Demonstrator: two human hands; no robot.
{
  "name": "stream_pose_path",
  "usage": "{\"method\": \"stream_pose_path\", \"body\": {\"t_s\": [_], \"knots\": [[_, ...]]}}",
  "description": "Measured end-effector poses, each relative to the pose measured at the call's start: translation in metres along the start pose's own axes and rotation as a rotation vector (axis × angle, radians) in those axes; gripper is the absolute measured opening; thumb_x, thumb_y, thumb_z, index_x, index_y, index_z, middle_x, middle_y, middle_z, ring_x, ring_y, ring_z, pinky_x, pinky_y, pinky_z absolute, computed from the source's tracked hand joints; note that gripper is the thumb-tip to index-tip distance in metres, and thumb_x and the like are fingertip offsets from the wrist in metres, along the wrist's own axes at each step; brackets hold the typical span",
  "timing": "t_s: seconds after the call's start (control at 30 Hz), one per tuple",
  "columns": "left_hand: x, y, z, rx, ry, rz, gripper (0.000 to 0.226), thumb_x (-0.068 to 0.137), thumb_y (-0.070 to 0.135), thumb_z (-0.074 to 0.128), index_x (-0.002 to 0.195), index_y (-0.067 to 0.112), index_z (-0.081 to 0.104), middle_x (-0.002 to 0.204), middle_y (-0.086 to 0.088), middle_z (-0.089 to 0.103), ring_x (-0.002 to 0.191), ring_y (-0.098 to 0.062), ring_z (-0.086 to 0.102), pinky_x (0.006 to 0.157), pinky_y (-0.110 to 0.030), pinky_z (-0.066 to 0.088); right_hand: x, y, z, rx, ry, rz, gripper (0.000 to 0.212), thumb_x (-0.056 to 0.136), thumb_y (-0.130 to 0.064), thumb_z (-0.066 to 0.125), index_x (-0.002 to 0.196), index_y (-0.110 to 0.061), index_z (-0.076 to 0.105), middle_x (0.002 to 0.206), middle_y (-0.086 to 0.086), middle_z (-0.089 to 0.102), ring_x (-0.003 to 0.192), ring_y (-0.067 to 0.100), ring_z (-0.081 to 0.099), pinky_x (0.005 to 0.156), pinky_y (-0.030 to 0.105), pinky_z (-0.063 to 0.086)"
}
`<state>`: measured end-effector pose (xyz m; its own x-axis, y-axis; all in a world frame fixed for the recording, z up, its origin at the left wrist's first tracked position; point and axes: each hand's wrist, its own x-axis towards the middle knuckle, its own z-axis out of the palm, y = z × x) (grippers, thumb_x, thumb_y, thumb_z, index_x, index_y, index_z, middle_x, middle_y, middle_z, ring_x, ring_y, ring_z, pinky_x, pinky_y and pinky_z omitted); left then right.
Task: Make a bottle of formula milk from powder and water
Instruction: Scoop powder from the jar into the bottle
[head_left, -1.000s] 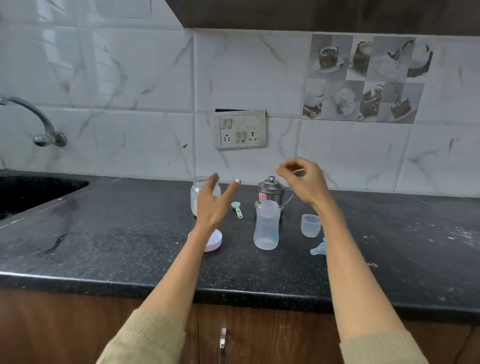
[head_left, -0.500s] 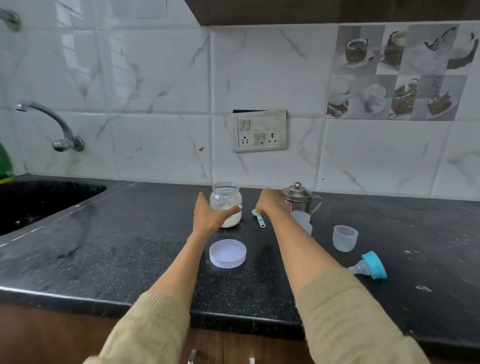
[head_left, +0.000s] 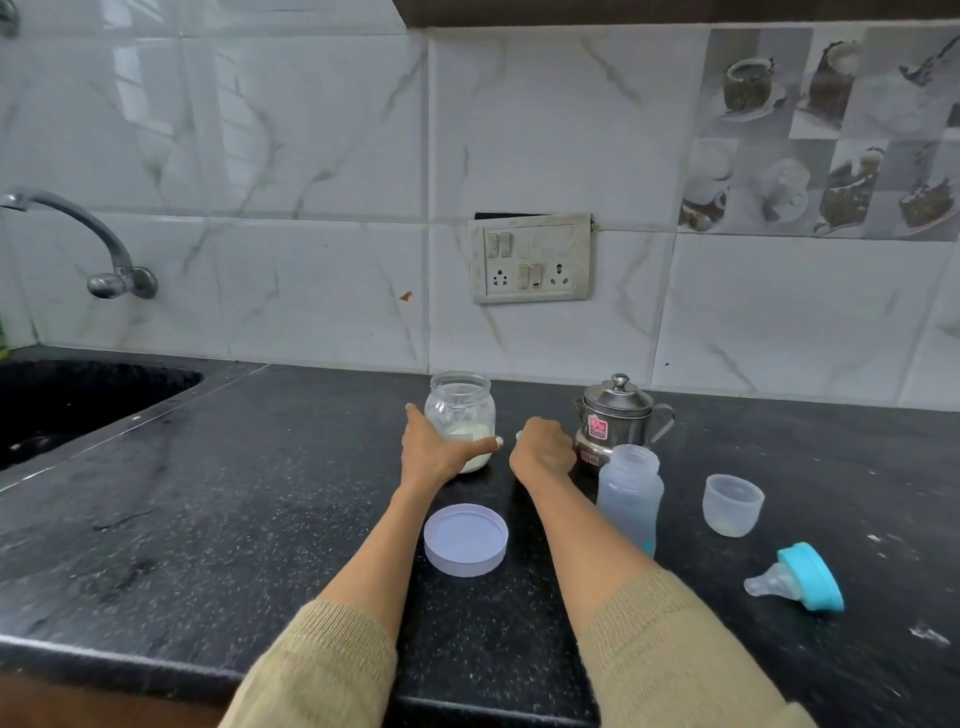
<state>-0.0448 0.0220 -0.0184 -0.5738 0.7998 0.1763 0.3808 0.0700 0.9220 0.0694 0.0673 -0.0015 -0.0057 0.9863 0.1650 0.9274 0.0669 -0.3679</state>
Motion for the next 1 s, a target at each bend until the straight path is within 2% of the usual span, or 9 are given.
{"method": "stream_pose_path", "body": {"t_s": [0.1,0.17,0.23,0.37,0.5,0.67,0.8,0.9,1.0], "knots": [[0.003,-0.004,0.003,0.024,0.01,0.023,0.125,0.045,0.049,0.089,0.143,0.007,0.023,0.143,-0.01,0.042,0.132,-0.028,0.041,0.103,-0.042,0.042,-0.001,0.0,0.002,0.03,0.015,0.043,0.03,0.092,-0.007,0.056,0.122,-0.007,0.061,0.127,0.012,0.059,0.117,0.027,0.058,0.087,0.031,0.05],[0.004,-0.006,0.003,0.051,0.021,0.055,0.108,0.045,0.05,0.088,0.134,0.011,0.039,0.131,-0.005,0.052,0.123,-0.026,0.049,0.092,-0.033,0.045,-0.002,0.0,0.0,0.078,0.019,0.067,0.03,0.091,-0.004,0.056,0.121,-0.006,0.061,0.126,0.012,0.06,0.116,0.026,0.059,0.085,0.031,0.051],[0.003,-0.005,0.001,0.072,0.035,0.076,0.098,0.045,0.052,0.086,0.126,0.014,0.046,0.122,-0.003,0.057,0.115,-0.025,0.054,0.085,-0.031,0.046,-0.003,-0.003,-0.008,0.151,0.042,0.071,0.03,0.092,-0.003,0.053,0.121,-0.005,0.06,0.126,0.013,0.06,0.115,0.027,0.06,0.083,0.031,0.051],[0.0,0.01,-0.003,0.045,0.105,0.135,0.094,0.044,0.057,0.083,0.122,0.015,0.05,0.117,-0.003,0.061,0.11,-0.025,0.058,0.08,-0.028,0.044,-0.007,-0.017,-0.042,0.302,0.162,0.017,0.031,0.094,-0.003,0.046,0.123,-0.003,0.056,0.127,0.016,0.056,0.114,0.032,0.059,0.079,0.035,0.049],[-0.012,0.032,-0.01,-0.009,0.137,0.225,0.088,0.05,0.046,0.087,0.122,0.012,0.049,0.119,-0.004,0.06,0.112,-0.024,0.055,0.083,-0.027,0.042,-0.011,-0.022,-0.088,0.543,0.285,-0.081,0.032,0.097,-0.005,0.037,0.122,-0.004,0.057,0.116,0.012,0.051,0.108,0.034,0.056,0.07,0.029,0.039],[-0.04,0.041,-0.018,-0.033,0.109,0.274,0.086,0.05,0.041,0.089,0.121,0.014,0.049,0.118,-0.003,0.061,0.109,-0.022,0.057,0.086,-0.03,0.048,-0.033,-0.004,-0.148,0.661,0.31,-0.321,0.023,0.093,-0.014,0.058,0.114,-0.006,0.065,0.11,0.011,0.064,0.08,0.022,0.058,0.067,0.03,0.048],[-0.068,0.042,-0.017,0.003,0.091,0.271,0.084,0.053,0.038,0.088,0.122,0.014,0.047,0.119,-0.003,0.059,0.109,-0.022,0.057,0.083,-0.028,0.046,-0.063,0.009,-0.168,0.706,0.198,-0.355,0.028,0.074,-0.017,0.08,0.096,-0.007,0.067,0.091,0.008,0.066,0.073,0.019,0.063,0.054,0.024,0.045],[-0.086,0.043,-0.015,0.02,0.076,0.271,0.084,0.052,0.037,0.087,0.122,0.015,0.047,0.117,-0.002,0.06,0.108,-0.022,0.058,0.084,-0.03,0.049,-0.079,0.013,-0.168,0.616,0.179,-0.372,0.023,0.067,-0.015,0.085,0.081,-0.009,0.067,0.082,0.009,0.068,0.072,0.02,0.064,0.063,0.03,0.052],[-0.102,0.045,-0.013,0.023,0.052,0.274,0.084,0.051,0.038,0.087,0.121,0.016,0.048,0.115,-0.001,0.062,0.106,-0.021,0.058,0.085,-0.034,0.051,-0.089,0.018,-0.161,0.5,0.182,-0.413,0.019,0.069,-0.015,0.084,0.075,-0.013,0.066,0.08,0.008,0.069,0.069,0.019,0.063,0.069,0.032,0.054]]}}
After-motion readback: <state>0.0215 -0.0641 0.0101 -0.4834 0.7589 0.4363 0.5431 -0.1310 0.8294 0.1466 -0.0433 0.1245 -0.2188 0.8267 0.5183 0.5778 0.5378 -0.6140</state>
